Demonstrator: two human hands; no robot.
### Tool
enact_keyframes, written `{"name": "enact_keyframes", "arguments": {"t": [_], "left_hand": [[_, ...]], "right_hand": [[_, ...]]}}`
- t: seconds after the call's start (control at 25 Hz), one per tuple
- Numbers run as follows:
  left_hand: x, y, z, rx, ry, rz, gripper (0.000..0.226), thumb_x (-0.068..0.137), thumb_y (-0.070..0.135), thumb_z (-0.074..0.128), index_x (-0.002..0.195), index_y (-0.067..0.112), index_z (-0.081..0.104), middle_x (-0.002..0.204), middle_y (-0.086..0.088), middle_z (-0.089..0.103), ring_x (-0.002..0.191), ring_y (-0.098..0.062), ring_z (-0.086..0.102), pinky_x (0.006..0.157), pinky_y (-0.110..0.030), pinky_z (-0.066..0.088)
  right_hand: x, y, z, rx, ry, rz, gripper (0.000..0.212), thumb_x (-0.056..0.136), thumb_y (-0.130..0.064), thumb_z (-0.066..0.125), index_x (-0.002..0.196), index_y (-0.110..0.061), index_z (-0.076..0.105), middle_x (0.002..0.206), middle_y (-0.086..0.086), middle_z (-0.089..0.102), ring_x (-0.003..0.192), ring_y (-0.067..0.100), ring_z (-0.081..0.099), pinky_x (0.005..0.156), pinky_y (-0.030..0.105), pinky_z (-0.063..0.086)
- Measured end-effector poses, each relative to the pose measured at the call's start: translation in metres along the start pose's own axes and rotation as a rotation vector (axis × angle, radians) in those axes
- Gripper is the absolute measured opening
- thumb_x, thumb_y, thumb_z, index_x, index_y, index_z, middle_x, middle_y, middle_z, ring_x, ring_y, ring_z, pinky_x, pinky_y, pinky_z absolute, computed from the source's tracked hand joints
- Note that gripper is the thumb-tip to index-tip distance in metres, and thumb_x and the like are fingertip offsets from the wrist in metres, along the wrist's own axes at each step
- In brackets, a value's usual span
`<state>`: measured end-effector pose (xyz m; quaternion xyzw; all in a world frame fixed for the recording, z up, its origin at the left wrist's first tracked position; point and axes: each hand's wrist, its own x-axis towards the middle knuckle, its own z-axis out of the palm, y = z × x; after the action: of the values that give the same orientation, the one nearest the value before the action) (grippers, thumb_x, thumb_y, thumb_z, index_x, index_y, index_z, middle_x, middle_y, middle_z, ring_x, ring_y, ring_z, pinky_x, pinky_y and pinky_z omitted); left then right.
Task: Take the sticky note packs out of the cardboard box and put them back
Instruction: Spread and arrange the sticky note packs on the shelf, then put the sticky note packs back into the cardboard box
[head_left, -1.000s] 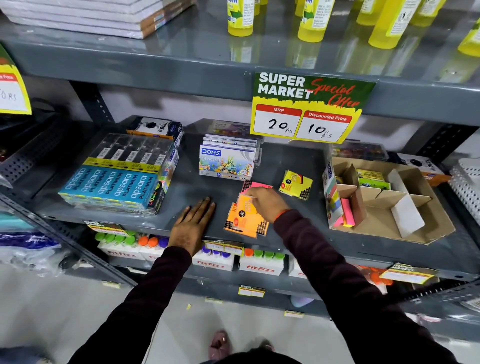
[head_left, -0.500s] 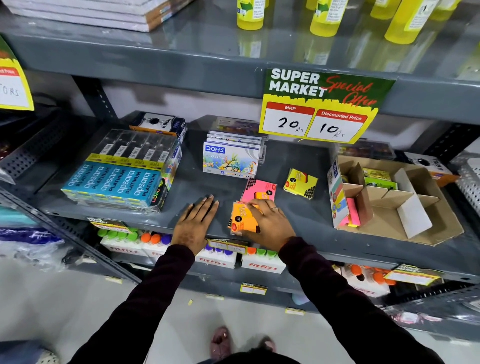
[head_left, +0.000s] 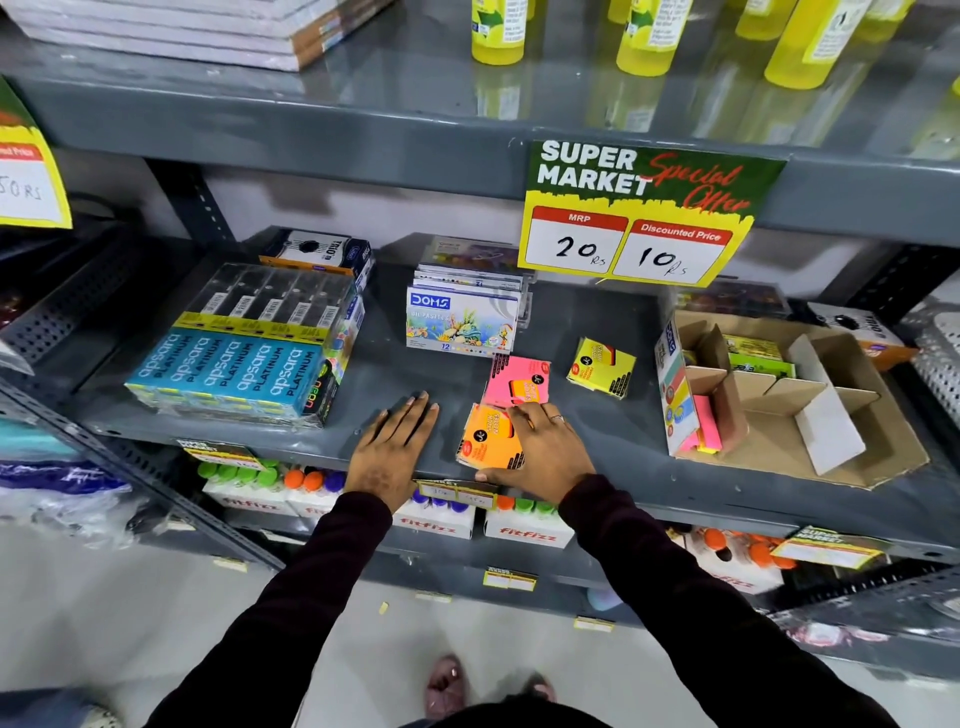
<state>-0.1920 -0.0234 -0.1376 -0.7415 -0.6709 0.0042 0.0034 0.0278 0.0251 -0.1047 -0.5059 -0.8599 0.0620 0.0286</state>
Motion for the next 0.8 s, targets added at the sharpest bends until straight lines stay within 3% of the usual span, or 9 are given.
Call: {"name": "enact_keyframes", "arguments": {"t": [0.2,0.36,0.48,0.56,0.64,0.8], "left_hand": [[-0.001,0.001,0.0,-0.02,0.034,0.002,0.099,0.071,-0.007,0.055,0.147,0.018,-0.004,0.161,-0.004,0.001,0.147,-0.02,0.006,0.12,-0.039,0.011],[-0.002,0.001,0.001,-0.022,0.049,0.004,0.098,0.071,-0.012,0.051,0.147,0.018,-0.004,0.161,-0.003,0.001,0.147,-0.019,0.005,0.12,-0.037,0.009],[-0.001,0.001,0.002,-0.02,0.1,0.008,0.09,0.075,-0.013,0.05,0.148,0.018,0.006,0.16,-0.005,0.012,0.145,-0.021,0.017,0.119,-0.039,0.016],[-0.001,0.0,0.003,-0.032,0.138,0.008,0.085,0.076,-0.01,0.054,0.147,0.016,0.017,0.157,-0.007,0.022,0.141,-0.023,0.031,0.116,-0.042,0.024],[-0.001,-0.001,0.004,-0.038,0.147,0.013,0.083,0.074,-0.009,0.058,0.146,0.015,0.022,0.156,-0.009,0.025,0.139,-0.025,0.035,0.114,-0.044,0.028],[-0.002,-0.001,0.003,-0.043,0.056,0.003,0.101,0.061,-0.001,0.074,0.146,0.014,0.02,0.156,-0.009,0.024,0.142,-0.026,0.029,0.115,-0.044,0.025]], "right_hand": [[0.001,0.011,-0.007,0.037,-0.121,-0.002,0.103,0.067,-0.074,0.062,0.144,-0.011,0.034,0.146,0.007,0.041,0.134,0.027,0.038,0.114,0.042,0.032],[-0.001,0.001,-0.021,0.012,-0.109,0.05,0.099,0.061,-0.068,0.07,0.138,-0.012,0.041,0.136,0.009,0.048,0.127,0.028,0.043,0.11,0.042,0.035],[-0.017,0.0,-0.041,0.057,0.032,0.129,0.094,0.056,-0.067,0.071,0.13,-0.014,0.049,0.124,0.009,0.053,0.12,0.029,0.045,0.106,0.041,0.038],[-0.032,0.016,-0.064,0.072,0.261,0.202,0.088,0.051,-0.066,0.071,0.118,-0.011,0.058,0.114,0.012,0.061,0.113,0.031,0.051,0.1,0.042,0.041],[-0.05,0.046,-0.085,0.097,0.495,0.365,0.082,0.05,-0.064,0.074,0.106,-0.005,0.065,0.105,0.019,0.068,0.108,0.036,0.056,0.095,0.045,0.043],[-0.095,0.123,-0.103,0.136,0.552,0.868,0.091,0.059,-0.057,0.081,0.112,0.013,0.057,0.11,0.035,0.06,0.111,0.044,0.053,0.095,0.048,0.043]]}}
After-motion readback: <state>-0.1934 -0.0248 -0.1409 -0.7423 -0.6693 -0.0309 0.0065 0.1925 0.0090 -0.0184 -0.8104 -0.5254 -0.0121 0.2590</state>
